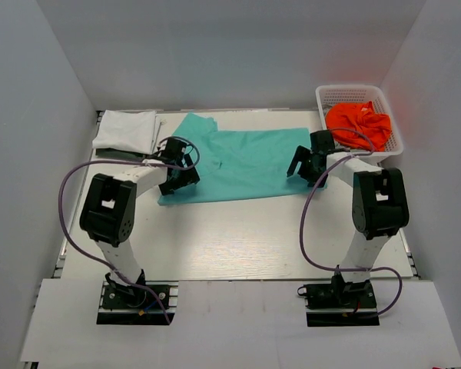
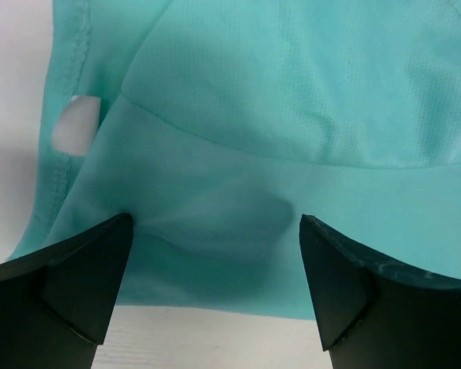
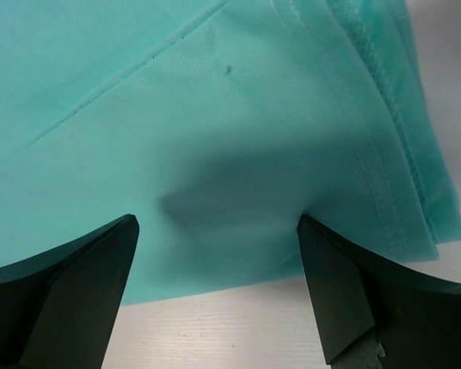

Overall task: Fold and stack the t-shirts
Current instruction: Fold the flattened tshirt in 1/3 of the way

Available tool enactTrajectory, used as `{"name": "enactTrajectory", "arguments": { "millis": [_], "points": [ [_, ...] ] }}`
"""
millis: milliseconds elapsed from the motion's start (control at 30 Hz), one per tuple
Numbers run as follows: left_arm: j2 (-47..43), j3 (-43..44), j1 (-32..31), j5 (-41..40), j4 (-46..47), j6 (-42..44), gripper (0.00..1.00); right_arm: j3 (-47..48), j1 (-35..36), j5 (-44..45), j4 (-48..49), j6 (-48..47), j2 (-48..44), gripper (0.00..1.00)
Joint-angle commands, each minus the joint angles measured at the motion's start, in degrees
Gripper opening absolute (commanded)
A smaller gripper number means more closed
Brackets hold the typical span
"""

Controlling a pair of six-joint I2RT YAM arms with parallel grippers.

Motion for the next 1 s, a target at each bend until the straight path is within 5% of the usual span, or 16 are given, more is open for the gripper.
{"name": "enactTrajectory", "arguments": {
  "millis": [0, 267, 500, 733, 967],
  "points": [
    [-5.8, -9.3, -0.3, -0.1, -2.5, -3.8, 1.00, -8.8, 0.5, -0.9, -0.9, 1.7, -2.7, 0.90],
    [-26.7, -29.0, -0.9, 2.5, -10.1, -10.0, 1.00, -31.3, 2.8, 0.9, -2.1, 3.6, -26.2, 0.90],
    [-39.6, -24.8, -1.4, 0.4, -17.5, -10.7, 1.00, -28.7, 3.6, -8.3, -7.7, -3.6, -40.0, 0.90],
    [-30.9, -6.1, -0.9, -7.4, -14.5, -7.0, 1.00, -15.4, 3.3, -1.8, -7.9, -6.5, -36.7, 0.90],
    [-10.6, 15.0, 0.5, -11.1, -12.5, -0.3, 1.00, -2.8, 3.2, 3.9, -11.1, -5.3, -26.2, 0.90]
  ]
}}
